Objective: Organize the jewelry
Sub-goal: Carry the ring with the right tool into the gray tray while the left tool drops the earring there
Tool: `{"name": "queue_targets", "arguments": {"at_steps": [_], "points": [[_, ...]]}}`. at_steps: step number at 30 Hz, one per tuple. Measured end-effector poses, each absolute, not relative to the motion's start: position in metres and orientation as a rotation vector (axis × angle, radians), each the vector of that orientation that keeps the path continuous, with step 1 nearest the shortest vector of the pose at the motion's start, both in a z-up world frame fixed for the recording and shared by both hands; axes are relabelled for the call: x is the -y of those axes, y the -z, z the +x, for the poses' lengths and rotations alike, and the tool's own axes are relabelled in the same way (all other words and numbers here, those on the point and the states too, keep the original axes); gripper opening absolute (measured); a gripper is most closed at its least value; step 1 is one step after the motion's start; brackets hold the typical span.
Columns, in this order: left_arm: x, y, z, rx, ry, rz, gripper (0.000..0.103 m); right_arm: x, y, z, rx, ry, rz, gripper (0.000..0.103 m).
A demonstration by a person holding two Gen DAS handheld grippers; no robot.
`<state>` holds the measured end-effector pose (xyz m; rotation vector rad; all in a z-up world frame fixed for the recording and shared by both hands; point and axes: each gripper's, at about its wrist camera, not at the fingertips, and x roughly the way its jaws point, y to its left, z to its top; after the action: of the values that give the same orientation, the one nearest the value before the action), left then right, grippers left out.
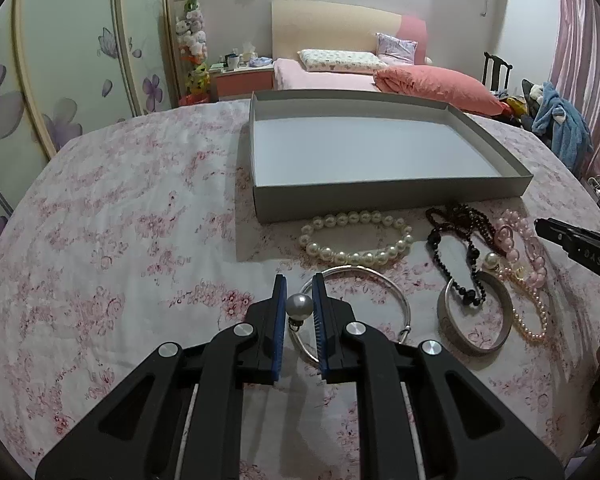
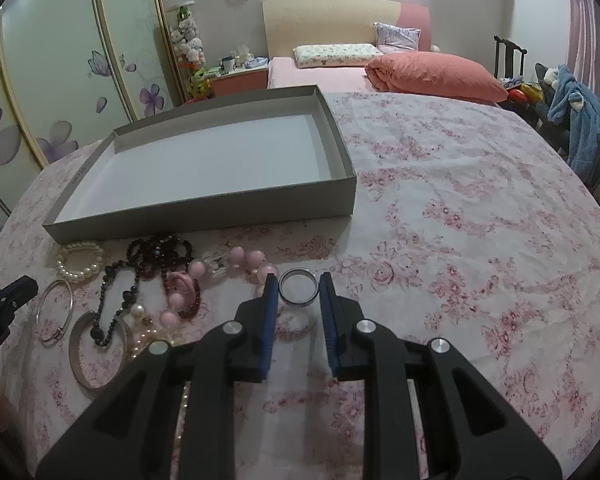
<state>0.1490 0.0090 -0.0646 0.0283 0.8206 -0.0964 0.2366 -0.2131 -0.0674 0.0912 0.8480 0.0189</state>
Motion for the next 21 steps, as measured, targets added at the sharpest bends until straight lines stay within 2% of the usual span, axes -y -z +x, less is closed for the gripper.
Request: {"name": "queue_targets", "arguments": {"at_steps": [11,21], "points": [[0.000,0.051,0.149,-0.773,0.104,0.023,0.014,0.201,0.046,0.218,-0.744,-0.039,0.081,0.021],[0.022,0.019,0.163,-0.627,0.126,0.005,0.014,0.178,0.005,0.217,-0.532,-0.067,0.046,0.021]]}}
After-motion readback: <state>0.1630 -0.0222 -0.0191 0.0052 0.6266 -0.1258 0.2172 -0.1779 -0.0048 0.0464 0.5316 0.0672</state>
